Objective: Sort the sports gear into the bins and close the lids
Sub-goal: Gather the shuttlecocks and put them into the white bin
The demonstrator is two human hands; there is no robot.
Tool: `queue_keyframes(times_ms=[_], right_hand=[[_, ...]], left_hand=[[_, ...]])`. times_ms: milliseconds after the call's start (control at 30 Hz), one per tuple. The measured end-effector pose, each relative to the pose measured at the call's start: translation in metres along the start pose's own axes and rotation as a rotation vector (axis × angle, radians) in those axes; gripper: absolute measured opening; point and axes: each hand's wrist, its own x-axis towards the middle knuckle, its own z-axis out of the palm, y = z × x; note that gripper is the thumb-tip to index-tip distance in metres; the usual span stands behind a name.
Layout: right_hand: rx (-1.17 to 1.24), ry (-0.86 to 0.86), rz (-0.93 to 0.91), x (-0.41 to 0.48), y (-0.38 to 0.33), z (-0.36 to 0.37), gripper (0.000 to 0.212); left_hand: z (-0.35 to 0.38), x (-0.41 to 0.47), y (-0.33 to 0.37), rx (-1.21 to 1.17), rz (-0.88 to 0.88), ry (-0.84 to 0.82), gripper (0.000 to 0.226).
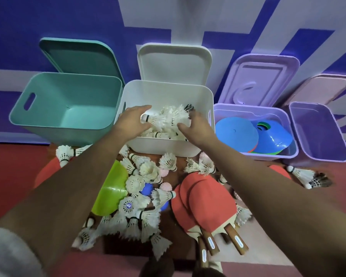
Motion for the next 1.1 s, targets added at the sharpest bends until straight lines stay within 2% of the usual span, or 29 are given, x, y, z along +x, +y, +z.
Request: queue_keyframes(times_ms=[133,267,400,533,633,700,800,867,933,967,1033,1100], right_hand=[[0.124,0.11,-0.199,-0.045,-0.01,0.003,0.034],[0.16,-0.017,-0.267,-0.088,-0.008,0.024,0.018],[0.028,-0.207,-0.217,-0.115,0.003,0.063,0.024],[-0.111,-0.382,-0.205,-0.135,0.012,0.098,0.055],[-0.382,-0.438,-0.344,-0.143,0.018,0.119,0.045],[-0.584,-0.493,-0.341,-0.144,0.017,0.128,0.038],[-0.651,-0.466,-0.329,-0.142,0.015,0.139,0.027],[-0.609,-0.379,-0.355,-0.139,0.016,0.14,0.025],[-0.479,-0.241,-0.365,-0.134,0.019,0.138,0.013],[-0.383,-0.176,-0.348,-0.131,0.02,0.135,0.005],[-0.131,-0.073,-0.267,-0.126,0.02,0.125,0.007],[0.149,-0.002,-0.113,-0.124,0.01,0.11,0.01]], left_hand=[[-0.007,-0.047,-0.007,-0.052,0.125,0.159,0.037],[0.001,-0.101,-0.027,-0.132,0.163,0.149,0.024],[0.027,-0.143,-0.054,-0.147,0.109,0.051,0.014],[0.058,-0.166,-0.073,-0.063,0.025,-0.051,0.024],[0.076,-0.173,-0.081,0.181,0.03,-0.166,0.039],[0.082,-0.174,-0.085,0.321,0.034,-0.214,0.041],[0.088,-0.17,-0.09,0.36,0.087,-0.187,0.038],[0.09,-0.164,-0.09,0.377,0.125,-0.174,0.035],[0.091,-0.158,-0.091,0.348,0.148,-0.166,0.029],[0.092,-0.156,-0.093,0.308,0.155,-0.163,0.026],[0.091,-0.153,-0.099,0.178,0.177,-0.137,0.021],[0.087,-0.151,-0.102,-0.003,0.196,-0.036,0.016]])
